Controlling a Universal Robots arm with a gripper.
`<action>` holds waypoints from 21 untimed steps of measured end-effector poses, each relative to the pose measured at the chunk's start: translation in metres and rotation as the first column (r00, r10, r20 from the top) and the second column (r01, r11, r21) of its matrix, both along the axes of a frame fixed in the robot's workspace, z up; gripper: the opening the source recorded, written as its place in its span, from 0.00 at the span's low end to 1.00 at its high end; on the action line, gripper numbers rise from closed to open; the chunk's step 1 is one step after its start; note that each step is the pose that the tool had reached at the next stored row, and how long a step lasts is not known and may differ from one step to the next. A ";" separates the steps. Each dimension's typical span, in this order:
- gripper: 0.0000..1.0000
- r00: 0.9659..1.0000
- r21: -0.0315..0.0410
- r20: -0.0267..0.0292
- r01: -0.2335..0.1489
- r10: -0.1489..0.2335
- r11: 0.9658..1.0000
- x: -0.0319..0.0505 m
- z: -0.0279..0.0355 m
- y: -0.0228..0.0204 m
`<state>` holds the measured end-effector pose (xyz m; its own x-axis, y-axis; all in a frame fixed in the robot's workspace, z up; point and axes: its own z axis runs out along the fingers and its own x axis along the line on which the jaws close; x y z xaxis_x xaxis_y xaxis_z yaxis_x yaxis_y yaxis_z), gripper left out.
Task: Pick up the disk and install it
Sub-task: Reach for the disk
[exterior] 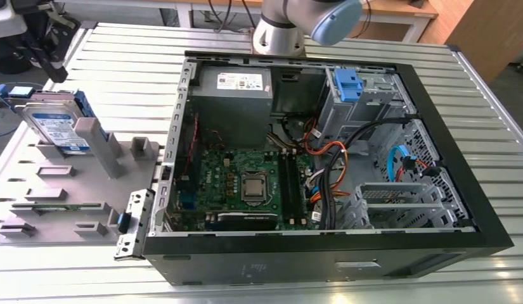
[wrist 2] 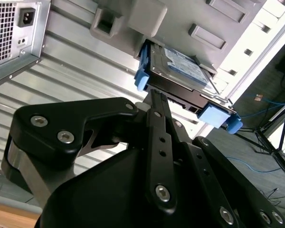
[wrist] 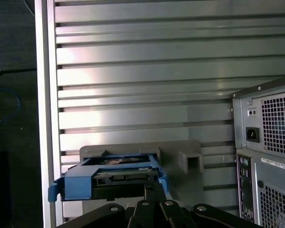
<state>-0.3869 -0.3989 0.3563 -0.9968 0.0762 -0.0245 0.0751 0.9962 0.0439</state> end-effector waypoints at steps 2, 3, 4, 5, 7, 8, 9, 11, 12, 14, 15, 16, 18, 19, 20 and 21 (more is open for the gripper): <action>0.11 1.000 0.000 0.000 0.000 0.000 1.000 -0.0065 -0.0010 0.0000; 0.11 1.000 0.000 0.000 0.000 0.000 1.000 -0.0098 -0.0014 0.0000; 0.11 1.000 -0.001 0.000 0.000 0.000 1.000 -0.0132 -0.0019 0.0000; 0.11 1.000 -0.001 0.000 0.000 0.000 1.000 -0.0165 -0.0025 0.0000; 0.11 1.000 -0.002 0.000 0.000 0.000 1.000 -0.0230 -0.0035 0.0000; 0.11 1.000 -0.002 0.000 0.000 0.000 1.000 -0.0257 -0.0042 0.0000; 0.11 1.000 -0.002 0.000 0.000 0.000 1.000 -0.0282 -0.0049 0.0000; 0.11 1.000 -0.003 0.000 0.000 0.000 1.000 -0.0312 -0.0061 0.0000; 0.11 1.000 -0.003 0.000 0.000 0.000 1.000 -0.0323 -0.0065 0.0000; 0.11 1.000 -0.003 0.000 0.000 0.000 1.000 -0.0347 -0.0078 -0.0001; 0.11 1.000 -0.003 0.000 0.000 0.000 1.000 -0.0359 -0.0086 -0.0001; 0.11 1.000 -0.003 0.000 0.000 0.000 1.000 -0.0368 -0.0097 -0.0001; 0.11 1.000 -0.003 0.000 0.000 0.000 1.000 -0.0373 -0.0114 -0.0005; 0.11 1.000 -0.003 0.000 0.000 0.000 1.000 -0.0374 -0.0120 -0.0009; 0.11 1.000 -0.004 0.000 0.000 0.000 1.000 -0.0375 -0.0127 -0.0015; 0.11 1.000 -0.004 0.000 0.000 0.000 1.000 -0.0376 -0.0132 -0.0021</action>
<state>-0.4245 -0.4010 0.3430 -0.9968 0.0761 -0.0247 0.0751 0.9964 0.0404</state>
